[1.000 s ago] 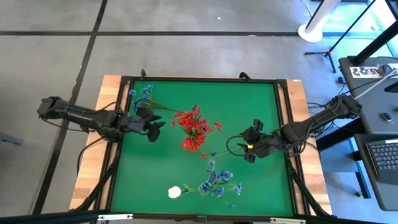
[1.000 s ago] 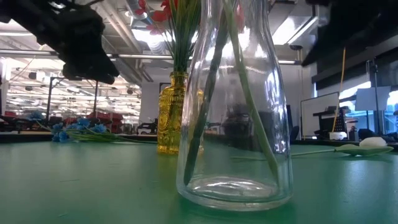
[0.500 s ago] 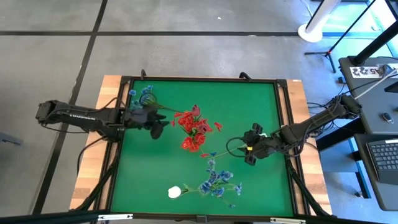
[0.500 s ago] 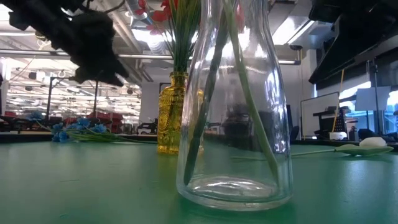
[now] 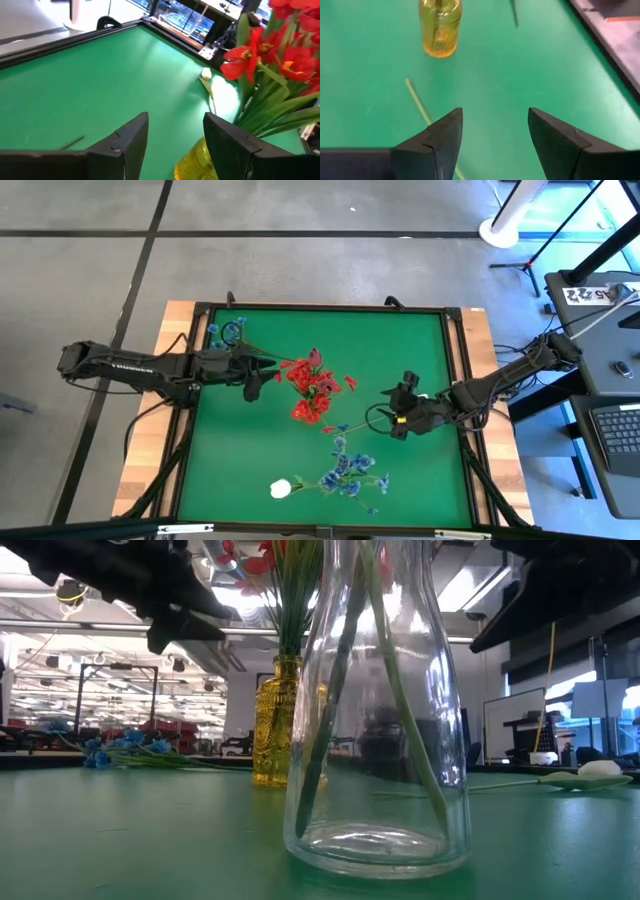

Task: Sort flowers into vase by color
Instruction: Put the blue flowers into the transparent vase

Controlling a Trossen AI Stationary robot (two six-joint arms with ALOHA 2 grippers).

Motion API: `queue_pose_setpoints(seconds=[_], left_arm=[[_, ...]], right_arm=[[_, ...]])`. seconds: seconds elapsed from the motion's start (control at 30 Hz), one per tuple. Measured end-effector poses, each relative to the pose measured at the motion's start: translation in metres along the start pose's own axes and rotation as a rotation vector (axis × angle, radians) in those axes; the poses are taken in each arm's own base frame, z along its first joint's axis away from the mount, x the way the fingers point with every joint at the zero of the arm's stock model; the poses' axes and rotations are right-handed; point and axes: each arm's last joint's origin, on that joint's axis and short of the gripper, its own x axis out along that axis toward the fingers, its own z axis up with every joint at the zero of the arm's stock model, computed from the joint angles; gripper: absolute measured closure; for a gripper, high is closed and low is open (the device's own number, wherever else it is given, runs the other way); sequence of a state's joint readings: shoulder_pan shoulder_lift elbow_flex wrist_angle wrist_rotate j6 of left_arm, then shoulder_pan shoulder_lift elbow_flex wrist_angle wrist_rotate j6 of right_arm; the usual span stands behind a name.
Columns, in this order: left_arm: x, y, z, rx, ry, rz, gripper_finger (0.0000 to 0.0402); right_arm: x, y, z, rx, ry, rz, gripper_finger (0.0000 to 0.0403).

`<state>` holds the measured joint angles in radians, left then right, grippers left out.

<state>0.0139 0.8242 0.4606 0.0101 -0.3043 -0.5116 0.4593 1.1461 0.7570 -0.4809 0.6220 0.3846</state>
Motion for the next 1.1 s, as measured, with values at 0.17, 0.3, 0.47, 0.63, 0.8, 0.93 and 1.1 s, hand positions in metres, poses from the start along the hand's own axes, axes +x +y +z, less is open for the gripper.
queue_pose_setpoints(seconds=[0.17, 0.3, 0.47, 0.63, 0.8, 0.93, 1.1], left_arm=[[0.0, 0.001, 0.0, -0.019, -0.011, 0.022, 0.0215], [0.0, 0.001, 0.001, -0.031, -0.028, 0.05, 0.0215], [-0.001, 0.0, 0.0, -0.049, -0.025, 0.042, 0.0215], [-0.002, -0.003, -0.002, -0.047, -0.028, 0.041, 0.0215], [-0.002, -0.003, -0.002, -0.05, -0.028, 0.042, 0.0215], [-0.002, -0.003, -0.002, -0.065, -0.029, 0.041, 0.0215], [-0.002, -0.003, -0.002, -0.078, -0.029, 0.041, 0.0215]], right_arm=[[0.009, -0.011, 0.008, -0.007, -0.003, 0.031, 0.0178], [0.024, -0.026, 0.018, 0.025, -0.06, 0.106, 0.0178], [0.043, -0.044, 0.01, 0.075, -0.062, 0.222, 0.0178], [0.052, -0.052, 0.0, 0.09, -0.066, 0.276, 0.0178], [0.051, -0.053, 0.004, 0.072, -0.104, 0.291, 0.0178], [0.049, -0.053, 0.008, 0.059, -0.153, 0.295, 0.0178], [0.049, -0.053, 0.009, 0.057, -0.162, 0.296, 0.0178]])
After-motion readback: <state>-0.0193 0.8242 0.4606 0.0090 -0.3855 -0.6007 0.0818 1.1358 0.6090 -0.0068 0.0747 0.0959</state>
